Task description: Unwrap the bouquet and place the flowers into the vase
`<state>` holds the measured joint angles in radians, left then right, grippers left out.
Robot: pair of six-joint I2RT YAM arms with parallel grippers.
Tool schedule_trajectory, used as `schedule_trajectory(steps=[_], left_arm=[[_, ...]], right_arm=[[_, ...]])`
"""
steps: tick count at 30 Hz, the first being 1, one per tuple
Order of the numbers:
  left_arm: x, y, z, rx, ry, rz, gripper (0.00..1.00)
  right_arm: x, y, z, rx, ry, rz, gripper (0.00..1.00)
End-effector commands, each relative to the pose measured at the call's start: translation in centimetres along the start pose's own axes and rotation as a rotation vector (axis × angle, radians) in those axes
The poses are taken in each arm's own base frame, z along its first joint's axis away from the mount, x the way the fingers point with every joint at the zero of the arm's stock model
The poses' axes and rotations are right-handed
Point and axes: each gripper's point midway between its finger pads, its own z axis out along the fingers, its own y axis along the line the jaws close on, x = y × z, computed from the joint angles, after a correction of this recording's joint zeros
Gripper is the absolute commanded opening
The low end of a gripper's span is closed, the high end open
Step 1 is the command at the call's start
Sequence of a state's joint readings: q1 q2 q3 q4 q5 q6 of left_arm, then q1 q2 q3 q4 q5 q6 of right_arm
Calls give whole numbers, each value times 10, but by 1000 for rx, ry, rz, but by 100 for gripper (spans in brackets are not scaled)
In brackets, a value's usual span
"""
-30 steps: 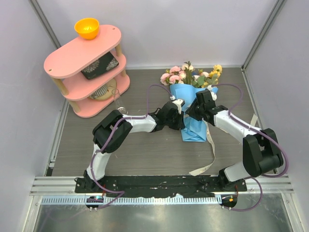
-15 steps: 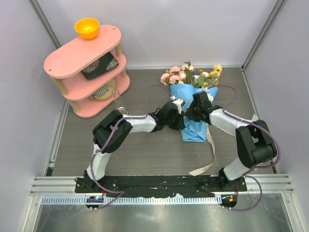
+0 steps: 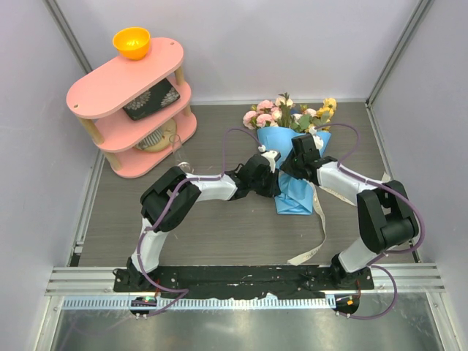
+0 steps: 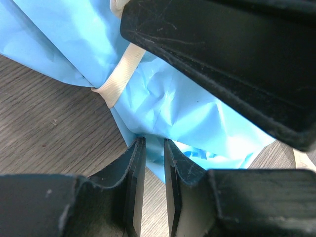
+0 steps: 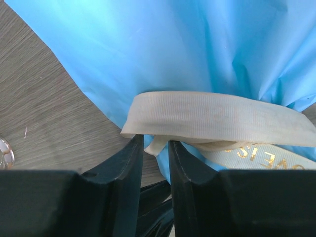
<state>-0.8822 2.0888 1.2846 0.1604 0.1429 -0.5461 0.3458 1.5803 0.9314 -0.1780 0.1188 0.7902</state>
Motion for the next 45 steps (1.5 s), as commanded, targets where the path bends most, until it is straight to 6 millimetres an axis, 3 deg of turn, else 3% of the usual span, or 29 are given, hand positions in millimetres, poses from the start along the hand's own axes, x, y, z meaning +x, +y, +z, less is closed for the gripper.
schedule_trajectory(steps=[1,3,8,12,16,20,29,35,36,38,39,41,42,44,45], left_arm=[[-5,-9,-1,31,-25,7,25],[-4,-9,-1,27,-22,6,25],[1,-5,0,21,-13,8,25],[1,-6,-1,22,-14,6,24],[0,-6,1,22,-16,13,24],[-2,-7,3,25,-18,16,24],[-4,-8,3,27,-15,16,24],[-6,-10,4,34,-18,17,24],[-7,-11,4,35,-17,17,24],[-8,-12,5,40,-19,14,24],[-8,-13,5,43,-18,12,24],[-9,-15,6,51,-19,8,24],[-10,-16,7,56,-23,1,24],[-12,-21,9,78,-21,-6,24],[-11,-22,11,84,-15,-14,24]], right_arm=[[-23,16,-1,-30,-72,-10,29],[-21,14,3,-22,-66,-9,25],[-20,20,6,-39,-52,-28,1],[-31,33,-6,-96,-90,-48,1],[-48,49,-34,-179,-157,-32,1],[-71,66,-78,-276,-249,24,1],[-112,80,-139,-328,-403,36,1],[-163,93,-203,-310,-563,-23,1],[-178,100,-225,-319,-601,-28,1],[-197,102,-249,-299,-666,-36,1],[-214,108,-278,-307,-725,-51,1],[-235,109,-309,-292,-804,-47,1],[-250,114,-343,-312,-868,-51,1],[-265,115,-375,-311,-935,-46,1],[-276,116,-409,-332,-995,-43,1]])
